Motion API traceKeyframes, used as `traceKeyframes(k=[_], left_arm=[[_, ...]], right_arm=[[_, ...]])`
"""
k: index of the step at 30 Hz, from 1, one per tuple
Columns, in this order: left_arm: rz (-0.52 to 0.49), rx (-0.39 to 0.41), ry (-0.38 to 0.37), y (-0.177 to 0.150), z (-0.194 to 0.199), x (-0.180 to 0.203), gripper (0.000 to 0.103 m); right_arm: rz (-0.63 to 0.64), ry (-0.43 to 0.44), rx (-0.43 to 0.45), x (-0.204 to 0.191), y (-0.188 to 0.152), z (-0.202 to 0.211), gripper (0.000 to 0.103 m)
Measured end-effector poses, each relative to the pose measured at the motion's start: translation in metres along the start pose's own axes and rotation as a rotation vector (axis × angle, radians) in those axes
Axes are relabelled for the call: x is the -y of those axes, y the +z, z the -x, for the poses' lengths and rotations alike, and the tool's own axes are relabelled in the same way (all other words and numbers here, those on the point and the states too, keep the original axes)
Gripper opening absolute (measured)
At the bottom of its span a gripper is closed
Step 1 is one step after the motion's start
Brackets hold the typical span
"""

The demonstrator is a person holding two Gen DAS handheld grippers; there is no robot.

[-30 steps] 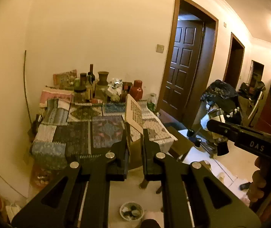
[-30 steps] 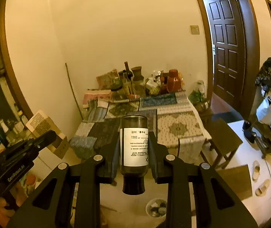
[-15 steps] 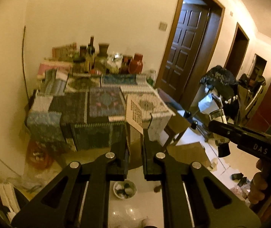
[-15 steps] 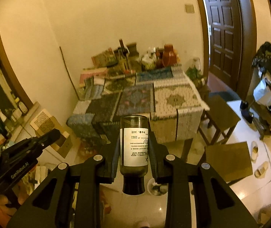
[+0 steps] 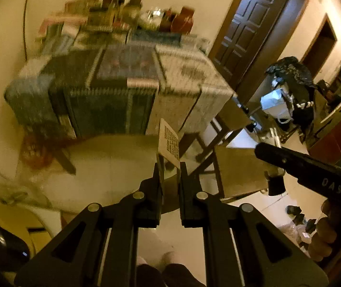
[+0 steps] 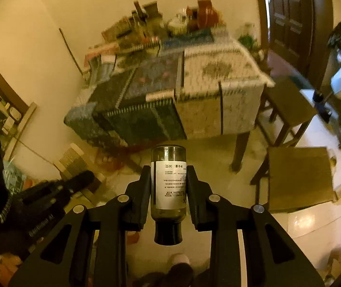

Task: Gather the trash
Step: 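Lower both held items over the white basin and open both tools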

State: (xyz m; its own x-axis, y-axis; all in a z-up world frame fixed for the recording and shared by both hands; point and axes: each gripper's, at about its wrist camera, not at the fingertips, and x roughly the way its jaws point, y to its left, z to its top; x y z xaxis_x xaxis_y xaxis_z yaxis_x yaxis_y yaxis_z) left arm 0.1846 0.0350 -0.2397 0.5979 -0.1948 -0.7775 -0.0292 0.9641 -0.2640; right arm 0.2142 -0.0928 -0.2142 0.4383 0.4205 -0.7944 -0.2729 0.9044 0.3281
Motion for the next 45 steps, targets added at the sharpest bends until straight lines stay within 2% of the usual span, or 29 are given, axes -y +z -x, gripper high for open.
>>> traceKeyframes(k=[5, 9, 10, 13, 18, 27, 29, 31, 32, 33, 39, 45], left_arm=[[0.067, -0.075, 0.038, -0.024, -0.049, -0.013, 0.011], [0.112, -0.123, 0.072, -0.041, -0.081, -0.028, 0.01], [0.126, -0.139, 0.072, -0.044, -0.09, -0.032, 0.01], [0.144, -0.167, 0.074, -0.049, -0.114, -0.038, 0.011], [0.153, -0.198, 0.062, -0.043, -0.151, -0.037, 0.011], [0.152, -0.252, 0.027, -0.029, -0.212, -0.023, 0.011], [0.168, -0.287, 0.01, -0.031, -0.233, -0.023, 0.012], [0.165, -0.32, 0.009, -0.034, -0.252, -0.023, 0.019], [0.162, -0.345, 0.024, -0.036, -0.261, -0.024, 0.033], [0.167, -0.376, 0.043, -0.038, -0.269, -0.025, 0.041], [0.195, -0.401, 0.07, -0.042, -0.272, -0.03, 0.042], [0.177, -0.334, 0.122, -0.031, -0.225, -0.024, 0.042]], right_arm=[[0.048, 0.031, -0.071, 0.01, -0.005, -0.045, 0.026], [0.043, 0.09, -0.153, 0.021, -0.003, -0.089, 0.027], [0.035, 0.098, -0.178, 0.025, -0.004, -0.1, 0.031], [0.015, 0.083, -0.211, 0.037, -0.006, -0.119, 0.051], [-0.027, 0.05, -0.243, 0.064, -0.007, -0.13, 0.051], [-0.042, -0.009, -0.218, 0.099, 0.001, -0.115, 0.051], [-0.045, -0.015, -0.212, 0.105, 0.002, -0.115, 0.051], [-0.051, -0.021, -0.21, 0.11, 0.001, -0.116, 0.051], [-0.056, -0.023, -0.212, 0.112, 0.001, -0.118, 0.051], [-0.059, -0.023, -0.215, 0.114, 0.002, -0.119, 0.051], [-0.054, -0.013, -0.218, 0.117, 0.003, -0.113, 0.051], [-0.016, 0.009, -0.196, 0.105, 0.009, -0.088, 0.051]])
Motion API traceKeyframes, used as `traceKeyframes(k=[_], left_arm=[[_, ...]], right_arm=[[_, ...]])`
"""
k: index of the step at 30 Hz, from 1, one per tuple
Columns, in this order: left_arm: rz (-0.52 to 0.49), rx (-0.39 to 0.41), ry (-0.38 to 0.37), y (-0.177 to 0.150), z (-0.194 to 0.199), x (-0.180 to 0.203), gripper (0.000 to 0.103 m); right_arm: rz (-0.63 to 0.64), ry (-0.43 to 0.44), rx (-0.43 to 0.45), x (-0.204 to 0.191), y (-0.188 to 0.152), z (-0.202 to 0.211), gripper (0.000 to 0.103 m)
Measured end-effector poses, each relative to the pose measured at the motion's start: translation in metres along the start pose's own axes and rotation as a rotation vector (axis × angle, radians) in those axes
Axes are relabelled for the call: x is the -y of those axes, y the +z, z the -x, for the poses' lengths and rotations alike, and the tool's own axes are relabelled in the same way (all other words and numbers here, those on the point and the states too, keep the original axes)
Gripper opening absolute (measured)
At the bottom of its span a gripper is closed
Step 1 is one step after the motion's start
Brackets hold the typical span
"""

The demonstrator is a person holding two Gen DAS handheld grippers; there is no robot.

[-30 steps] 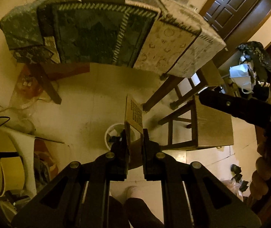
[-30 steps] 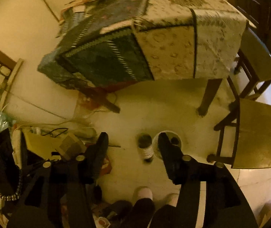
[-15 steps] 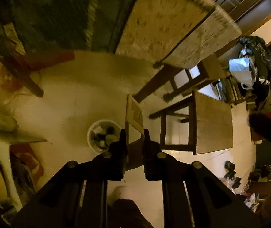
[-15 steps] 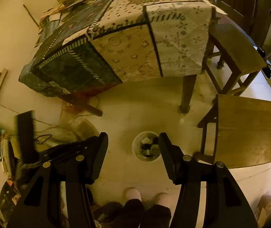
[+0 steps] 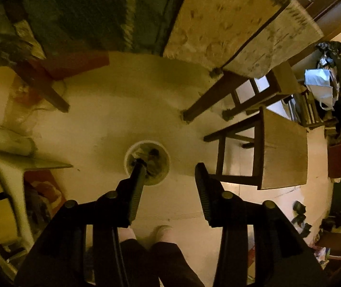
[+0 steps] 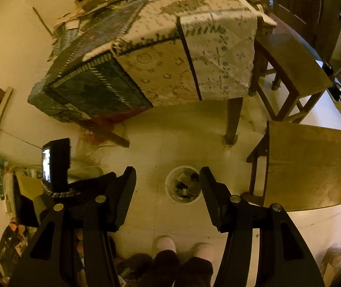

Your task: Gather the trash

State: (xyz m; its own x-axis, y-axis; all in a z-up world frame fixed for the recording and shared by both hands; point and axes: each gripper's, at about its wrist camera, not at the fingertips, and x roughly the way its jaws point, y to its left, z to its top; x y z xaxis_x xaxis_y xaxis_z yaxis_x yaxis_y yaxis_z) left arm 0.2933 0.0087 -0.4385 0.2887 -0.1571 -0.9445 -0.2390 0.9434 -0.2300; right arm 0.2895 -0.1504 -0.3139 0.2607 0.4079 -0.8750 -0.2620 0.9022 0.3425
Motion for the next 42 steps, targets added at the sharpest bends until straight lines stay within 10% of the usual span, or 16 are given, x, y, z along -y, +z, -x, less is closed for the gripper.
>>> traceKeyframes(k=[13, 25, 33, 37, 42], left_arm=[[-0.058, 0.343, -0.028, -0.049, 0.227, 0.038, 0.042], [-0.222, 0.669, -0.09, -0.15, 0.423, 0.065, 0.042], [-0.241, 0.856, -0.062, -0.247, 0.502, 0.054, 0.095], [-0.242, 0.873, -0.066, -0.276, 0.519, 0.042, 0.096], [-0.251, 0.894, -0.058, -0.296, 0.527, 0.034, 0.096]], right_arm=[[0.14, 0.014, 0.179, -0.054, -0.015, 0.136, 0.051], [0.22, 0.014, 0.522, -0.125, -0.091, 0.293, 0.051], [0.3, -0.02, 0.669, -0.172, -0.159, 0.343, 0.073], [0.287, -0.039, 0.721, -0.179, -0.181, 0.353, 0.097], [0.264, -0.046, 0.721, -0.182, -0.194, 0.356, 0.098]])
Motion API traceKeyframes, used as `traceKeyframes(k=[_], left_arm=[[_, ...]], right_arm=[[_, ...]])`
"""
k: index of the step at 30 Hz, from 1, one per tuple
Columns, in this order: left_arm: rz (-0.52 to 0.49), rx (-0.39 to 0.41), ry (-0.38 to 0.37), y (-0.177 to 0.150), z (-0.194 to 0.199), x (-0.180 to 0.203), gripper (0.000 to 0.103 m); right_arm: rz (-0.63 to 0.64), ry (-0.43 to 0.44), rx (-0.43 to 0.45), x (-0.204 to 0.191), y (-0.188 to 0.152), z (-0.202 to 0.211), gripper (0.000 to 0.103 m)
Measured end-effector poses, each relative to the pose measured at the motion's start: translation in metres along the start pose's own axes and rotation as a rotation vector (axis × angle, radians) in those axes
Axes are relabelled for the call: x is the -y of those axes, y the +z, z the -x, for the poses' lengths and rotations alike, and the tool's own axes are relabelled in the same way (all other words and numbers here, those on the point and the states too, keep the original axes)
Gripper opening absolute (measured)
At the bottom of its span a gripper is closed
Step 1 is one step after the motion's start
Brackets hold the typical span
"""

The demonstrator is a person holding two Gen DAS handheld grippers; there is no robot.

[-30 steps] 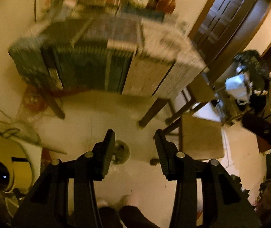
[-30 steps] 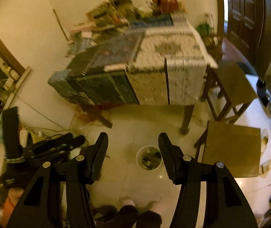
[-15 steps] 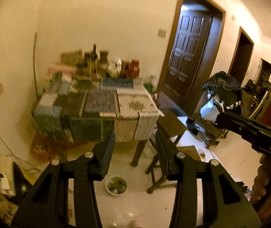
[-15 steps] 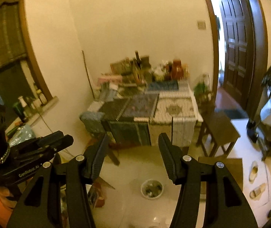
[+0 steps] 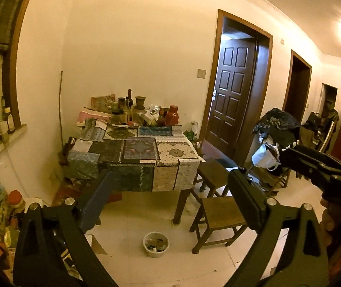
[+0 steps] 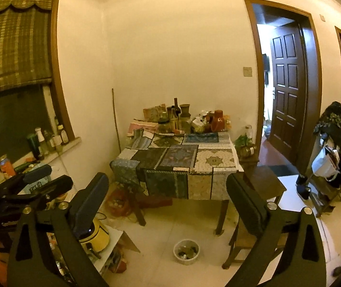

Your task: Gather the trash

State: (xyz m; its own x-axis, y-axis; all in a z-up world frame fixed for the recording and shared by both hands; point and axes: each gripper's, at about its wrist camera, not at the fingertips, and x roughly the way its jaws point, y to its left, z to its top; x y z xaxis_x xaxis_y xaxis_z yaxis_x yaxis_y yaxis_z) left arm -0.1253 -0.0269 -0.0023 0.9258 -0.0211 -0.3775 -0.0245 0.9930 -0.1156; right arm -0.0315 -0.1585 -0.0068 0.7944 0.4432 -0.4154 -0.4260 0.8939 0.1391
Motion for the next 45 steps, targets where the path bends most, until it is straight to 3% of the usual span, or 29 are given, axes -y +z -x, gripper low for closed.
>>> traceKeyframes(k=[15, 45], left_arm=[[-0.012, 0.011, -0.01, -0.006, 0.026, 0.008, 0.096], [-0.015, 0.022, -0.019, 0.0, 0.004, 0.013, 0.099]], right_arm=[[0.007, -0.012, -0.003, -0.004, -0.012, 0.033, 0.098], [0.027, 0.002, -0.017, -0.008, -0.005, 0.027, 0.098]])
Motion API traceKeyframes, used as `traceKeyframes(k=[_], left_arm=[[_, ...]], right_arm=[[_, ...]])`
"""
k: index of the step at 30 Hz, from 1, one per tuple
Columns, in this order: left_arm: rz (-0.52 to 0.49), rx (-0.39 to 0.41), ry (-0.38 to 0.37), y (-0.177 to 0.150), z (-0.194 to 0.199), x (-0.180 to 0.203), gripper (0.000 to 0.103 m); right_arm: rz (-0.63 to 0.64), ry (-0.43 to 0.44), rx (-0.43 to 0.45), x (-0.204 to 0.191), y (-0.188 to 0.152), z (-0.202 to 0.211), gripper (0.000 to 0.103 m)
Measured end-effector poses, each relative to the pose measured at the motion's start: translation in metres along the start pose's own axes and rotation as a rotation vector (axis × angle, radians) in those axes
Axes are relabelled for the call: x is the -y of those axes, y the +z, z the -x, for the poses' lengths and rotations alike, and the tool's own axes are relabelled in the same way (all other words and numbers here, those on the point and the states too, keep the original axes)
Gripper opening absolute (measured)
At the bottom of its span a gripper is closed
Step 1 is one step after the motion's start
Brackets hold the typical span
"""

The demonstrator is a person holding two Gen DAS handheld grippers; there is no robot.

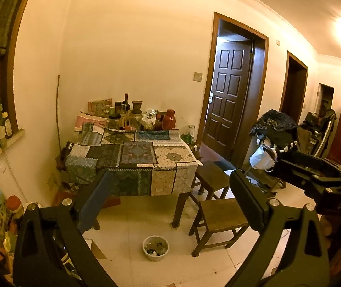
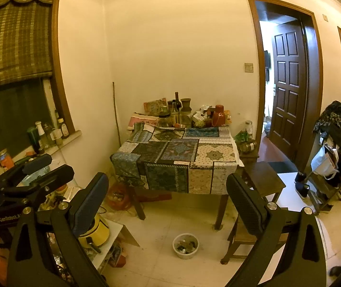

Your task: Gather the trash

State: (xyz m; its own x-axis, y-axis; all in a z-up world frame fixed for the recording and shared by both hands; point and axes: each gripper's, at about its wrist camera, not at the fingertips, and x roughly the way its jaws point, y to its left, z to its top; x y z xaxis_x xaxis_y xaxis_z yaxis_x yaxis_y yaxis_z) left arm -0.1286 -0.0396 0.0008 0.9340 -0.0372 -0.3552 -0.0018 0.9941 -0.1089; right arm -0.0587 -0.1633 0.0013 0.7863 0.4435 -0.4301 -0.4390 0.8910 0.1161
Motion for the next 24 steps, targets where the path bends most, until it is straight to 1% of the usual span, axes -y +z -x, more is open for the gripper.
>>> traceKeyframes(k=[14, 17, 24], left_arm=[[-0.011, -0.006, -0.003, 0.003, -0.009, 0.001, 0.099], [-0.013, -0.014, -0.021, 0.005, -0.015, 0.002, 0.099], [-0.019, -0.026, -0.013, 0.014, -0.038, 0.003, 0.099]], right_arm=[[0.001, -0.002, -0.005, 0.001, 0.001, -0.004, 0.098], [-0.001, 0.003, -0.012, 0.006, 0.003, -0.008, 0.098], [0.0, 0.013, -0.031, 0.027, 0.011, -0.028, 0.098]])
